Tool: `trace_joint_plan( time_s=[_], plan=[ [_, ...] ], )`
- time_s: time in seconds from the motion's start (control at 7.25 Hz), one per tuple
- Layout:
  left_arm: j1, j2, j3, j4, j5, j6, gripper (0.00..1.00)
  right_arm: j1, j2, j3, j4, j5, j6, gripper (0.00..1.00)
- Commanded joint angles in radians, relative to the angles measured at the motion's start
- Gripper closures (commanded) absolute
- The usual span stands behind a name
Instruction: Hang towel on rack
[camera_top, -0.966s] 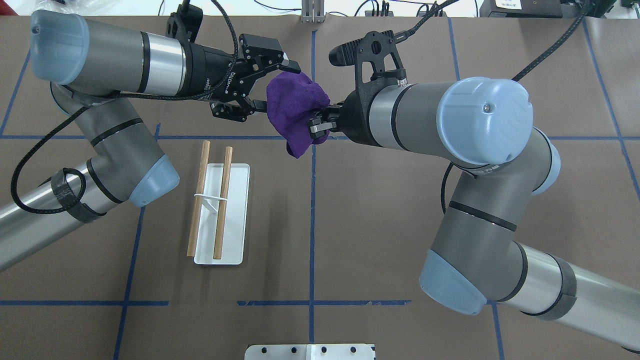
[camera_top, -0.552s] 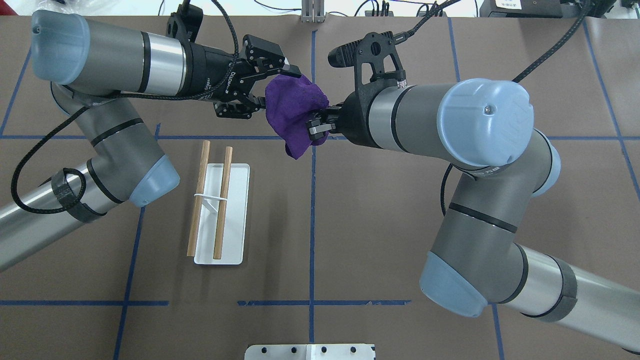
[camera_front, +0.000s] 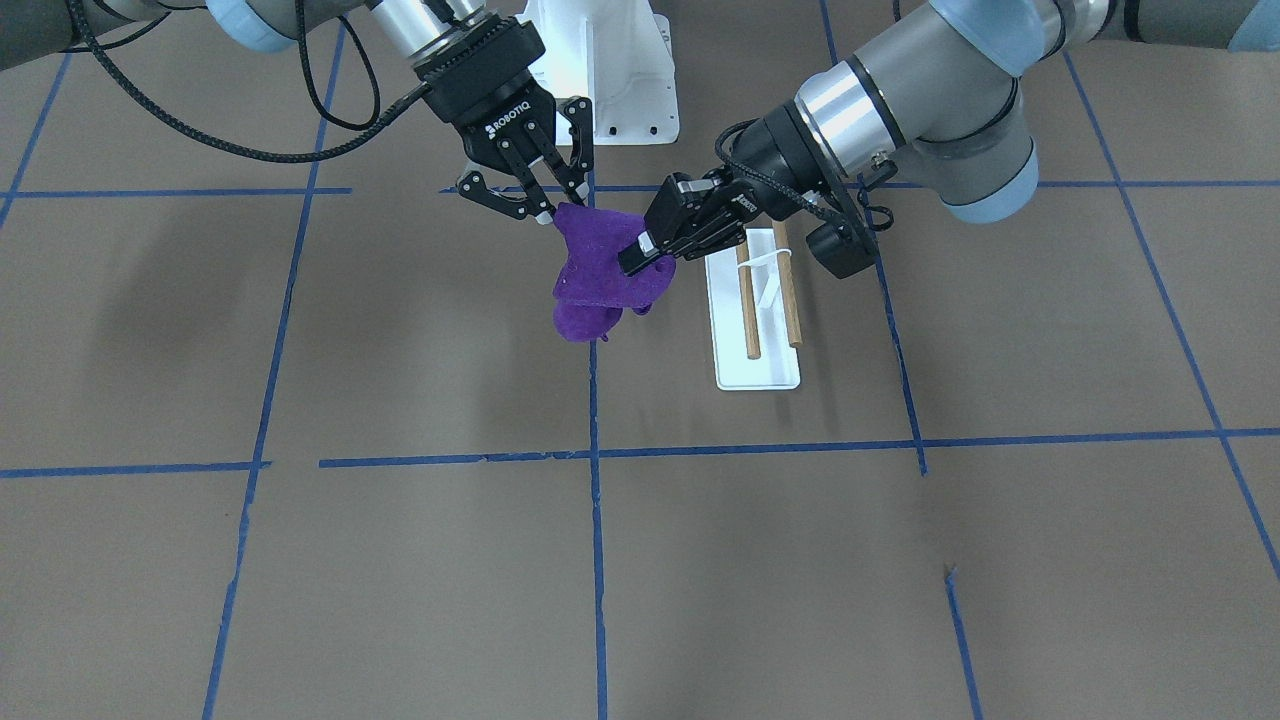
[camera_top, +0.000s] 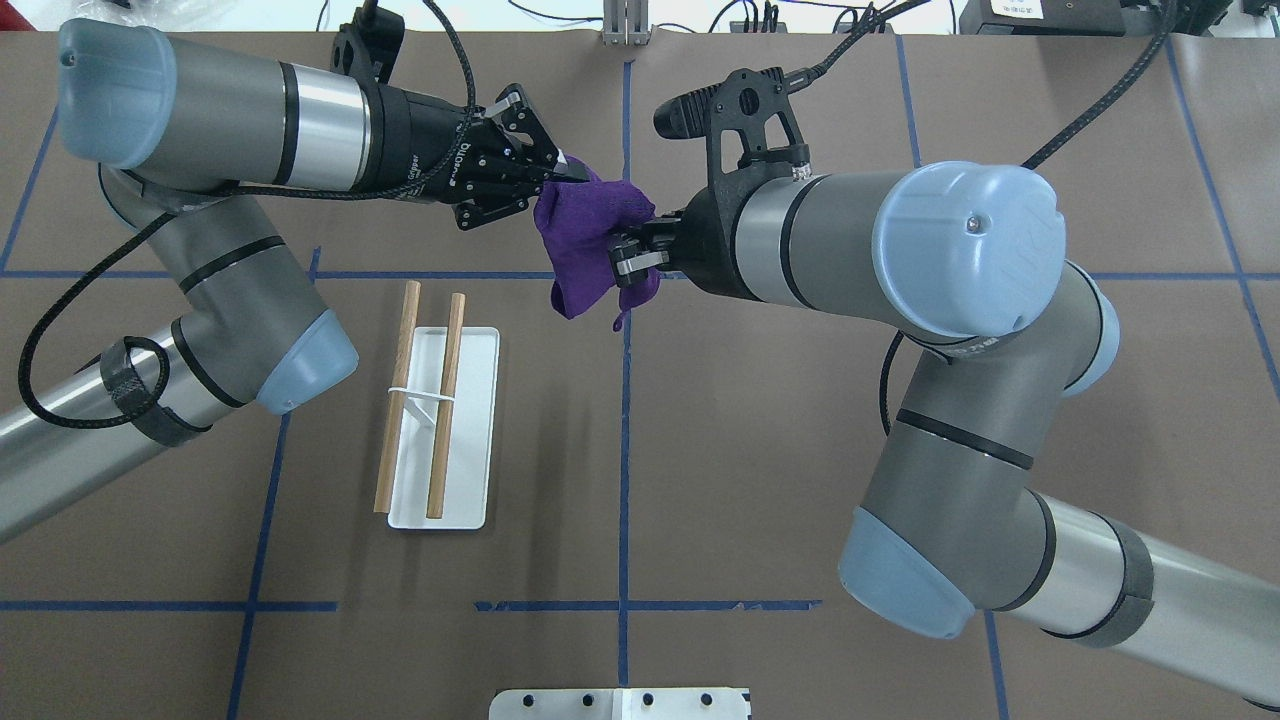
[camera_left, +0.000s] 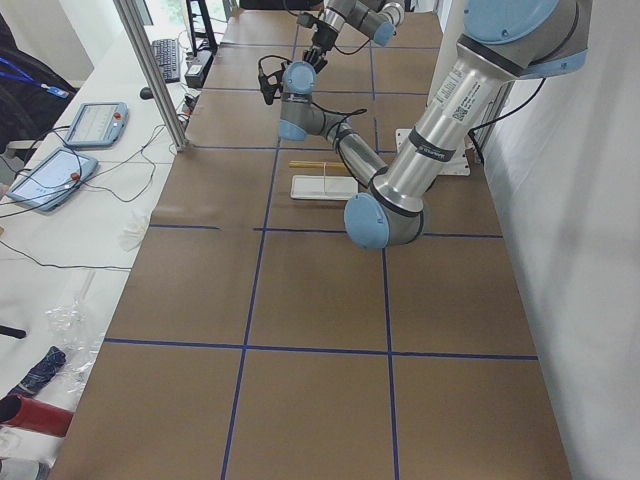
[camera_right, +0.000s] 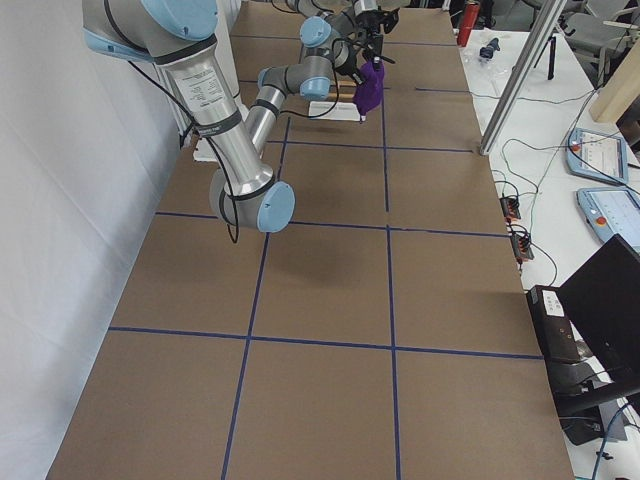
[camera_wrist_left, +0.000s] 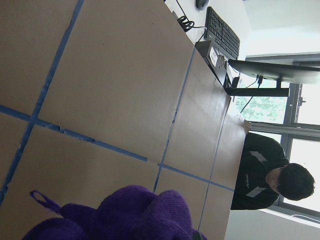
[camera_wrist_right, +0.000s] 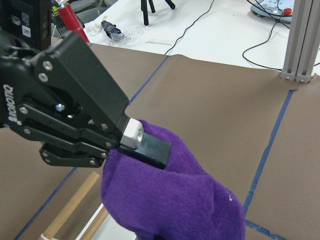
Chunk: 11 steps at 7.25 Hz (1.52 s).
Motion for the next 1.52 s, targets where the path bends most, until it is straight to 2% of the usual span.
trace_joint_plan(
  time_s=[0.0,0.41,0.69,0.97,1.1,1.24,1.38],
  plan=[
    [-0.002,0.000,-0.001,0.001,0.000,-0.001,1.00,-0.001,-0.009,0.010,0.000,0.001,0.004,0.00],
    [-0.002,0.000,-0.001,0.001,0.000,0.001,1.00,0.003,-0.018,0.015,-0.003,0.007,0.004,0.00],
    [-0.003,0.002,-0.001,0.003,0.000,0.002,1.00,0.003,-0.067,0.068,-0.013,0.018,0.003,0.00],
    [-0.005,0.000,-0.002,0.006,-0.003,-0.001,1.00,0.043,-0.158,0.119,-0.014,0.101,0.003,0.00],
    [-0.002,0.003,-0.014,0.007,0.000,-0.010,1.00,0.100,-0.200,0.119,-0.019,0.176,0.003,0.00],
    [-0.002,0.014,-0.045,0.023,0.002,-0.019,1.00,0.182,-0.226,0.121,-0.070,0.277,0.003,0.00],
    [0.000,0.012,-0.077,0.100,0.009,-0.019,1.00,0.256,-0.243,0.122,-0.145,0.357,0.001,0.00]
  ],
)
